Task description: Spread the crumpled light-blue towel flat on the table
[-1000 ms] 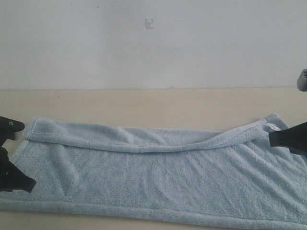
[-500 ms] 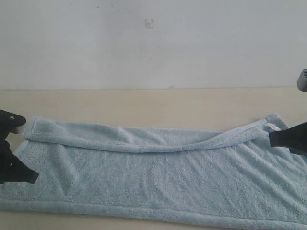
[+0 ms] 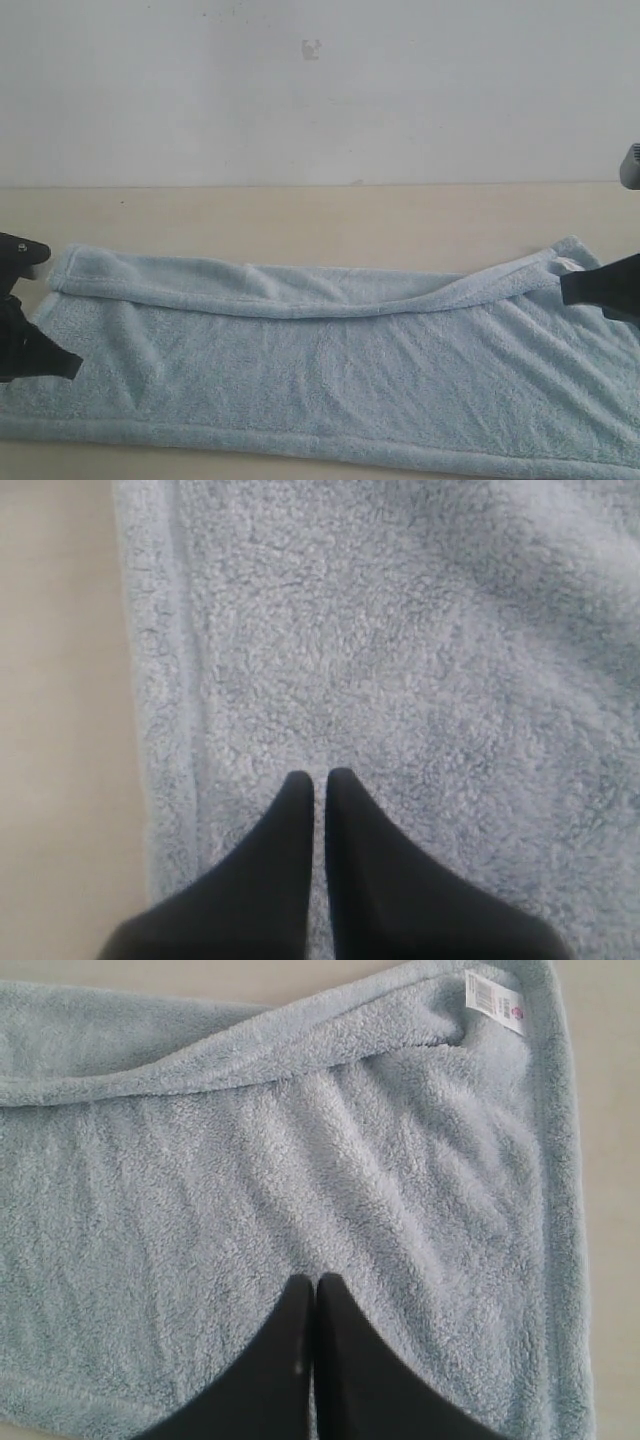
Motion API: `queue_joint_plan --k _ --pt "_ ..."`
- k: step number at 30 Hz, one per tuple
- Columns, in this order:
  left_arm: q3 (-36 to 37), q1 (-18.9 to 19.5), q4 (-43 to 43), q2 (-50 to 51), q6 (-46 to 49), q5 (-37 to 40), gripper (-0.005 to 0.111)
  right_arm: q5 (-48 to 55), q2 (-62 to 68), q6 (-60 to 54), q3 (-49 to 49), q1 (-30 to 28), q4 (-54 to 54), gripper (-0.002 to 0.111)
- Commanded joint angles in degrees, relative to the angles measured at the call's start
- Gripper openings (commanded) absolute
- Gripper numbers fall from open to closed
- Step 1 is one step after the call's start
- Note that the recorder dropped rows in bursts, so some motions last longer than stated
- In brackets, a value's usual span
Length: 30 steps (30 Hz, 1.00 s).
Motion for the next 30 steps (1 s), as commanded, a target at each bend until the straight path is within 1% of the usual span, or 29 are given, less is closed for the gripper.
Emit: queue_joint_plan --k 1,9,13,16,17,19,20,24,27,30 --pt "0.2 0.5 0.0 1.5 -0.7 -1.1 0.004 -0.5 -0.5 -0.6 0.2 0.1 0.0 0.0" --pt "0.2 0.5 0.0 5.5 -2.1 3.5 0.004 -0.5 -0.5 -0.6 0.2 0.1 0.0 0.0" --pt "0.2 0.5 -0.4 6.0 -5.1 10.9 0.004 -0.5 -0.5 -0.6 0.2 0.1 0.0 0.0" --pt "0.2 0.4 -1.0 6.0 -5.3 17.3 0.004 -0.5 -0.5 -0.6 0.2 0.1 0.2 0.0" --pt "0.2 0.4 -1.7 6.0 -5.3 19.4 0.004 -0.5 -0.5 -0.6 0.2 0.1 0.2 0.0" --pt "1.7 0.4 -6.2 5.9 -2.4 23.0 0.004 -0.6 -0.5 -0.6 0.2 0.1 0.7 0.0" --pt "3.7 0.4 -9.2 5.4 0.2 23.4 0.004 -0.6 -0.5 -0.6 0.2 0.1 0.9 0.0" --pt "8.0 0.0 -11.6 2.5 0.5 22.9 0.004 -0.6 -0.5 -0.6 0.2 0.1 1.3 0.0" --pt "8.1 -1.6 -11.0 -1.2 0.5 23.2 0.004 -0.5 -0.5 -0.6 0.2 0.1 1.3 0.0" --pt "7.2 -1.6 -9.4 -4.7 -1.0 23.0 0.004 -1.1 -0.5 -0.6 0.2 0.1 2.0 0.0"
